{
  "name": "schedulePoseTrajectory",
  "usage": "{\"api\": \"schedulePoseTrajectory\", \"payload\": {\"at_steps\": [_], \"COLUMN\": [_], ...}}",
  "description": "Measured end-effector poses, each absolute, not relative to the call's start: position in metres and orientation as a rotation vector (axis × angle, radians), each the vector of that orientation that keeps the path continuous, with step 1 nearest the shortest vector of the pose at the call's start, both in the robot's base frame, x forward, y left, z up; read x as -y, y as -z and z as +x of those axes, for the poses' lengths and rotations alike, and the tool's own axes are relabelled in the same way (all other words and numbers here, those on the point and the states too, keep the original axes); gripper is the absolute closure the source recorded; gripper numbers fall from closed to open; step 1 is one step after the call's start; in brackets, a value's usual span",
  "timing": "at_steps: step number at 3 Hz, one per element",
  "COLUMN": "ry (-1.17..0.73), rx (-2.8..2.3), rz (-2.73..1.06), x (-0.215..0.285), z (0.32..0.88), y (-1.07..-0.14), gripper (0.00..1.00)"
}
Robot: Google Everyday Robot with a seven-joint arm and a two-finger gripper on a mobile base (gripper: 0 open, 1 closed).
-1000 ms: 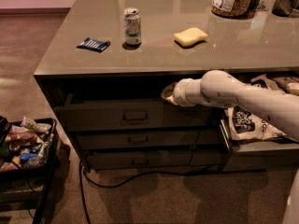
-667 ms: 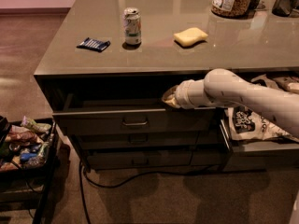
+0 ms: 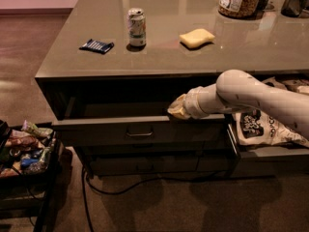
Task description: Open top drawer
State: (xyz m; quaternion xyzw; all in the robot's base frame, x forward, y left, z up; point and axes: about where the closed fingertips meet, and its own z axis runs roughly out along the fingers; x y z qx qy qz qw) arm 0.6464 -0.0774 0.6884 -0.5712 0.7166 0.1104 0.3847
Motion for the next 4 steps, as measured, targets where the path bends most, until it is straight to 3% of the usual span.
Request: {"api": "schedulePoseTrajectory", "payload": {"at_steps": [3,4], "ry": [-0.347,-0.208], "rx": [-1.874,-1.744], "rz": [-1.469,-1.480], "x": [0.086,0.073], "z": [0.578,0.604], "y": [-0.696,-0.706], "gripper": [1.00,1.00]}}
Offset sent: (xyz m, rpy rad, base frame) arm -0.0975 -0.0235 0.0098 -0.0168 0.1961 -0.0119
